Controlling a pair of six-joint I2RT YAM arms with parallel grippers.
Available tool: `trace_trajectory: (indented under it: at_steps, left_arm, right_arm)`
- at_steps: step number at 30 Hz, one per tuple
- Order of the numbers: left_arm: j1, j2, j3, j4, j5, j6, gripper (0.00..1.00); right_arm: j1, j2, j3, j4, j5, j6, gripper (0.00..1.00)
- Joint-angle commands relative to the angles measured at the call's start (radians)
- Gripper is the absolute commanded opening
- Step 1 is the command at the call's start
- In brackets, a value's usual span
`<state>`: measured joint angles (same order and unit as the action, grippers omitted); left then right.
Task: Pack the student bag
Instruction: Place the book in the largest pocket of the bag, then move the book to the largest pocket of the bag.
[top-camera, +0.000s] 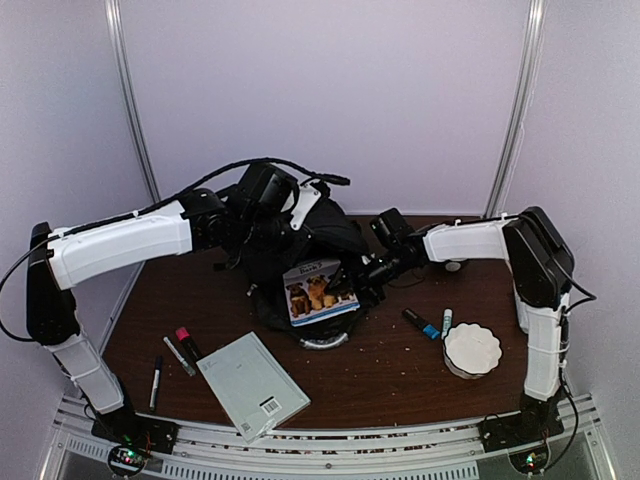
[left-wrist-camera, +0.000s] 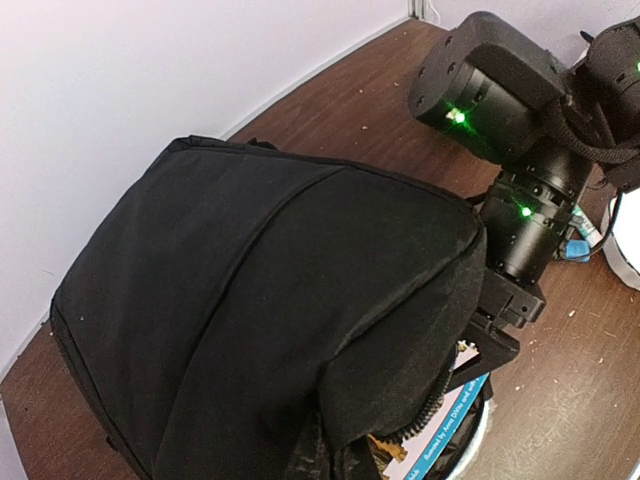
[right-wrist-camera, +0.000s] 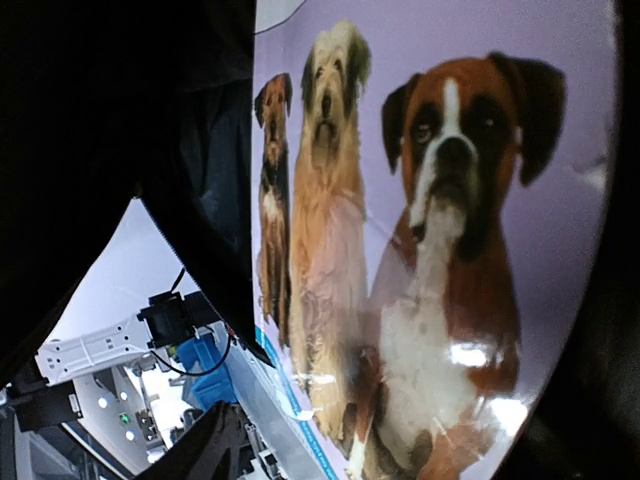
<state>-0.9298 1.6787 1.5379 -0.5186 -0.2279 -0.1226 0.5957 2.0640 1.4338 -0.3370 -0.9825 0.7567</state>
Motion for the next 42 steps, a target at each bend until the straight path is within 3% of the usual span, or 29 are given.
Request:
trace_trajectory:
  at_steps: [1, 4, 14, 20, 22, 23, 25, 26, 27, 29, 31, 34, 37, 42]
  left_arm:
    - [-0.006, -0.054, 0.003, 0.136, -0.033, 0.001, 0.0]
    - [-0.006, -0.055, -0.01, 0.144, -0.049, 0.008, 0.0]
    - [-0.001, -0.047, -0.019, 0.166, -0.051, -0.009, 0.0]
    - [0.003, -0.029, -0.007, 0.167, -0.042, -0.025, 0.0]
    - [0.007, -0.028, -0.008, 0.159, -0.05, -0.035, 0.0]
    - [0.009, -0.029, -0.015, 0.159, -0.056, -0.041, 0.0]
    - [0.012, -0.04, -0.032, 0.162, -0.065, -0.053, 0.0]
    - [0.012, -0.045, -0.04, 0.166, -0.068, -0.055, 0.0]
    - [0.014, -0.05, -0.049, 0.17, -0.068, -0.057, 0.0]
    - [0.015, -0.056, -0.062, 0.18, -0.072, -0.062, 0.0]
    - [0.015, -0.06, -0.072, 0.188, -0.073, -0.068, 0.0]
    - [0.017, -0.059, -0.075, 0.189, -0.071, -0.076, 0.0]
    - [0.017, -0.06, -0.074, 0.189, -0.071, -0.08, 0.0]
    - [0.023, -0.036, -0.022, 0.151, -0.063, -0.077, 0.0]
  right_arm:
    - [-0.014, -0.143, -0.041, -0.04, 0.077, -0.049, 0.71]
    - [-0.011, -0.188, -0.048, -0.085, 0.126, -0.091, 0.83]
    - [0.011, -0.28, -0.066, -0.179, 0.254, -0.25, 0.89]
    - [0.04, -0.222, -0.014, -0.232, 0.037, -0.416, 0.84]
    - [0.032, -0.249, -0.091, -0.101, -0.085, -0.343, 0.85]
    - [0.024, -0.271, -0.16, 0.063, -0.146, -0.238, 0.86]
    - [0.011, -0.323, -0.34, 0.547, -0.228, 0.126, 0.85]
    - [0.002, -0.349, -0.392, 0.645, -0.202, 0.218, 0.84]
    - [-0.006, -0.373, -0.394, 0.572, -0.158, 0.148, 0.83]
    - [-0.011, -0.399, -0.309, 0.2, -0.009, -0.07, 0.79]
    - [-0.011, -0.427, -0.262, -0.005, 0.17, -0.22, 0.78]
    - [-0.01, -0.437, -0.239, -0.127, 0.305, -0.276, 0.72]
    - [-0.01, -0.444, -0.245, -0.155, 0.321, -0.319, 0.62]
    - [-0.002, -0.565, -0.325, -0.149, 0.326, -0.332, 0.62]
